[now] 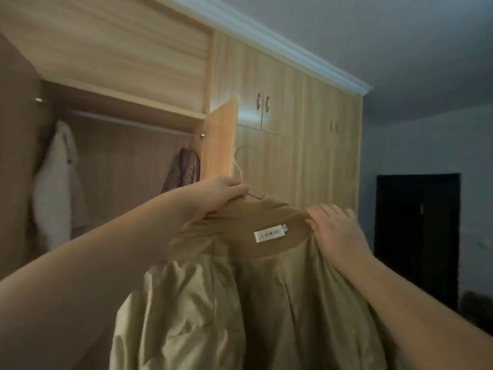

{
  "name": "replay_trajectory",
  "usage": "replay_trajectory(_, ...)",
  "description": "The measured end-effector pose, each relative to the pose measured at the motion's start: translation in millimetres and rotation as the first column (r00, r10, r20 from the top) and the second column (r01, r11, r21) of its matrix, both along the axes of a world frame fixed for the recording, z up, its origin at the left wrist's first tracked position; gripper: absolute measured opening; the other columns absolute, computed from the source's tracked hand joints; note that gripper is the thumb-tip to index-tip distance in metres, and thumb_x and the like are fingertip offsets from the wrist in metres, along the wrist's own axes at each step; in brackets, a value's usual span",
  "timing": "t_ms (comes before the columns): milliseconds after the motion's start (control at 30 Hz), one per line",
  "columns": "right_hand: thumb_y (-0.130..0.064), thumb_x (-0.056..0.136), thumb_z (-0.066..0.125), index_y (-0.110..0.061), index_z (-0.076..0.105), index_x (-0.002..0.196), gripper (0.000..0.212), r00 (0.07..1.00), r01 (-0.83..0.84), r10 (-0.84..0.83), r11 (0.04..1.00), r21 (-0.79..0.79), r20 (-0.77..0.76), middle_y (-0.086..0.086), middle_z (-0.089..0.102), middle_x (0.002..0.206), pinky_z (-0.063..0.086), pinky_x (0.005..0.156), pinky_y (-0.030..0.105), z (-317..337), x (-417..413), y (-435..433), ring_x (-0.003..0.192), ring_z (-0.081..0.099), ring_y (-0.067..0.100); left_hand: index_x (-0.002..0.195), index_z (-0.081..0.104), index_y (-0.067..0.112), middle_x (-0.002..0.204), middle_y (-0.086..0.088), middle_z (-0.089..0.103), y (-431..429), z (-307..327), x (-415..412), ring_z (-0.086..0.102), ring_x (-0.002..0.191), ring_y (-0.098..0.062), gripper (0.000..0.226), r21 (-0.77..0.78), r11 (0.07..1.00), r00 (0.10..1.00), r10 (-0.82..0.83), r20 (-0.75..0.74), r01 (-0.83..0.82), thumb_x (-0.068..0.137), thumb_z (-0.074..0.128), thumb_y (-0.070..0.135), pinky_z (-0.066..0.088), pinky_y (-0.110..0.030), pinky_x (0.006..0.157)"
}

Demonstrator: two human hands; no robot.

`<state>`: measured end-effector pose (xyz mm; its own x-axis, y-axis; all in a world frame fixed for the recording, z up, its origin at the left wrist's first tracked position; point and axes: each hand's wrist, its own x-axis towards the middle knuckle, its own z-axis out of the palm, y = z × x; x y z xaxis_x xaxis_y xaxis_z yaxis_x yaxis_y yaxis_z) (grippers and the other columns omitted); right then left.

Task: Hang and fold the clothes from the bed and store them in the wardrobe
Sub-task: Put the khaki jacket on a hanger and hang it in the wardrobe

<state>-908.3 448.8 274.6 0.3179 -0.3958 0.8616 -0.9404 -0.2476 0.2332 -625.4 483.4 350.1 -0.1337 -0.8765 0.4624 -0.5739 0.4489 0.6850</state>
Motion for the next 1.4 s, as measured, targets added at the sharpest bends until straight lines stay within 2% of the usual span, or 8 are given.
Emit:
replay_trajectory(233, -0.027, 0.095, 0.048, -0.023, 0.051, 0.127, 0.032, 0.982, -0.154, 0.113, 0.94, 0.306, 0.149, 0.001, 0.053, 0.121, 0.044, 0.092, 0.043, -9.2, 171.6, -74.5, 0.112, 0.052, 0.025, 0.105, 0.067, -0.003, 0.076, -0.015, 0.073, -49.3, -5.9, 118.3, 0.071, 0.064, -0.026, 0.026, 0.321, 0.939, 0.915, 0.236, -0.327, -0.128, 0.1, 0.057, 0.021, 0.061, -0.043, 0.061)
replay_trajectory(400, -0.027, 0.098, 0.056, -0.023, 0.065, 0.1, 0.009, 0.574, -0.812, 0.43, 0.408, 0.417, 0.697, -0.002, 0.07, 0.097, 0.057, 0.074, 0.032, -5.1, 303.1, -86.2, 0.082, 0.069, 0.012, 0.074, 0.059, -0.003, 0.055, -0.014, 0.063, -69.0, -9.5, 196.5, 0.064, 0.042, -0.024, 0.033, 0.323, 0.942, 0.738, 0.28, -0.614, -0.09, 0.097, 0.036, -0.009, 0.051, -0.031, 0.037)
replay_trajectory(500, -0.033, 0.101, 0.052, -0.018, 0.065, 0.098, 0.02, 0.413, -0.911, 0.338, 0.133, 0.391, 0.846, 0.003, 0.069, 0.087, 0.055, 0.058, 0.027, -4.0, 357.7, -95.5, 0.068, 0.07, 0.011, 0.077, 0.055, -0.006, 0.075, -0.015, 0.056, -84.6, -15.5, 236.6, 0.06, 0.068, -0.03, 0.029, 0.318, 0.945, 0.662, 0.29, -0.691, -0.083, 0.094, 0.032, -0.013, 0.056, -0.037, 0.056)
replay_trajectory(667, -0.055, 0.098, 0.047, -0.019, 0.069, 0.099, 0.042, 0.503, -0.862, 0.268, 0.089, 0.499, 0.821, 0.001, 0.074, 0.084, 0.057, 0.06, 0.031, 8.1, 402.8, -127.0, 0.068, 0.072, 0.015, 0.115, 0.053, -0.002, 0.105, -0.019, 0.054, -107.5, -31.3, 283.1, 0.055, 0.098, -0.032, 0.033, 0.379, 0.925, 0.628, 0.272, -0.729, 0.039, 0.088, 0.036, -0.01, 0.048, -0.037, 0.094)
replay_trajectory(1033, -0.034, 0.1, 0.048, -0.025, 0.061, 0.099, 0.016, 0.923, -0.378, 0.343, 0.72, 0.582, 0.176, 0.002, 0.067, 0.1, 0.045, 0.068, 0.032, -4.0, 458.3, -253.8, 0.086, 0.062, 0.023, 0.123, 0.055, -0.02, 0.133, -0.032, 0.056, -224.1, -66.3, 337.8, 0.061, 0.116, -0.031, 0.034, 0.223, 0.972, 0.768, 0.087, -0.634, 0.073, 0.091, 0.045, -0.018, 0.05, -0.03, 0.102)
replay_trajectory(1167, -0.033, 0.103, 0.042, -0.029, 0.039, 0.074, 0.029, 0.899, -0.434, 0.413, 0.79, 0.434, 0.147, -0.005, 0.055, 0.072, 0.035, 0.051, 0.032, -6.1, 460.7, -318.1, 0.064, 0.054, 0.015, 0.09, 0.073, 0.017, 0.101, -0.008, 0.075, -266.3, -70.0, 387.5, 0.069, 0.079, -0.015, 0.029, -0.063, 0.908, 0.87, 0.375, -0.321, -0.414, 0.087, 0.052, -0.003, 0.056, -0.027, 0.066)
replay_trajectory(1267, -0.033, 0.103, 0.04, -0.028, 0.042, 0.076, 0.028, 0.845, -0.53, 0.507, 0.754, 0.388, 0.169, -0.003, 0.057, 0.072, 0.038, 0.051, 0.033, -0.5, 468.9, -364.1, 0.063, 0.055, 0.015, 0.095, 0.063, 0.027, 0.096, 0.01, 0.062, -301.1, -74.6, 434.7, 0.058, 0.091, -0.017, 0.027, -0.64, 0.541, 0.726, 0.686, -0.039, -0.546, 0.079, 0.052, 0.009, 0.043, -0.028, 0.077)
replay_trajectory(1400, -0.031, 0.103, 0.042, -0.022, 0.045, 0.079, 0.026, 0.766, -0.636, 0.619, 0.69, 0.346, 0.175, 0.0, 0.057, 0.073, 0.039, 0.055, 0.035, 13.8, 490.7, -423.9, 0.065, 0.054, 0.019, 0.123, 0.054, 0.028, 0.113, 0.006, 0.057, -349.4, -60.1, 484.0, 0.055, 0.107, -0.021, 0.037, -0.409, 0.76, 0.641, 0.647, 0.412, -0.505, 0.094, 0.051, 0.052, 0.045, -0.04, 0.09)
